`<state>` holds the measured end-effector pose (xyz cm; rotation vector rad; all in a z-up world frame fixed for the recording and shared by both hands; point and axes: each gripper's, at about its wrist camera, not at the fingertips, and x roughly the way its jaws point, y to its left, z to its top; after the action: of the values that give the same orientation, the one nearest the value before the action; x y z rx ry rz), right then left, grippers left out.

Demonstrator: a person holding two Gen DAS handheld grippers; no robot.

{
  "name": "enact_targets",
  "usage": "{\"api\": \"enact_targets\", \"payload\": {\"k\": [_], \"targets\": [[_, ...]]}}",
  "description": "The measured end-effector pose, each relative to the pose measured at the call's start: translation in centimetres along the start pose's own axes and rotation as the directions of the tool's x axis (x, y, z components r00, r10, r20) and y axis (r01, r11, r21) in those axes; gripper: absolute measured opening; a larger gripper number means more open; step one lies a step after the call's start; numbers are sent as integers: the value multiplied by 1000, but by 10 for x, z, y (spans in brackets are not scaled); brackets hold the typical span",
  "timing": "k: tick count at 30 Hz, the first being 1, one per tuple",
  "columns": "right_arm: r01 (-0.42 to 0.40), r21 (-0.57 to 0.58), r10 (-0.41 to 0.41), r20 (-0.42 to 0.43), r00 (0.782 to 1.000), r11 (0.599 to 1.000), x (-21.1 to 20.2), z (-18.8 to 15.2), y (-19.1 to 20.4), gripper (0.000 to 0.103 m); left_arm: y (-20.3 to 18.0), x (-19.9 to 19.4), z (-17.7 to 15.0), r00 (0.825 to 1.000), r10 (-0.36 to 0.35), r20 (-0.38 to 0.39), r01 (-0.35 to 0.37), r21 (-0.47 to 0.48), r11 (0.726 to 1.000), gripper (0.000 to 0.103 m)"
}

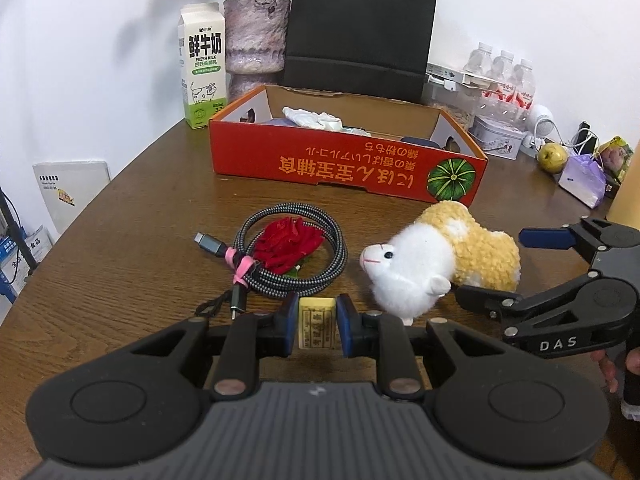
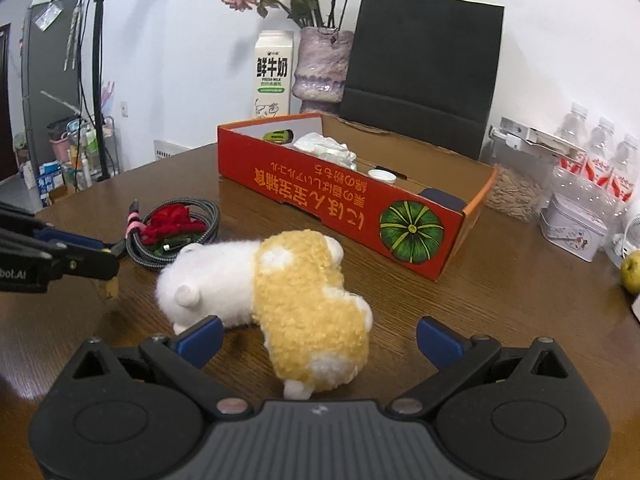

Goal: Organize objects
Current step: 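Close the right tool on the white-and-tan plush toy while the left tool holds the block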

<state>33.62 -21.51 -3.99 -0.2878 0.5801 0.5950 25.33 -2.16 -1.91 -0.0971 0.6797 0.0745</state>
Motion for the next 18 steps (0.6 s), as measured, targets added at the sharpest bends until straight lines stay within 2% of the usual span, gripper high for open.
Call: {"api": "enact_targets", "payload": {"k": [6, 7, 8, 18], "targets": [[-34, -17, 34, -3, 999, 999, 8, 0, -2, 75, -1, 0, 0, 1000, 11, -1, -11, -3, 1000, 21], [-39, -23, 38, -3, 999, 999, 8, 0, -2, 64, -1, 0, 0, 1000, 13, -1, -13, -2, 1000, 21], [-41, -25, 41, 1, 999, 999, 8, 0, -1, 57, -1, -1, 0, 1000, 15, -2, -15, -3, 1000, 21], [-44, -2, 44, 19, 999, 999, 0, -4, -1, 52, -4, -5, -2, 1000, 8, 8, -8, -6, 1000, 21]]}}
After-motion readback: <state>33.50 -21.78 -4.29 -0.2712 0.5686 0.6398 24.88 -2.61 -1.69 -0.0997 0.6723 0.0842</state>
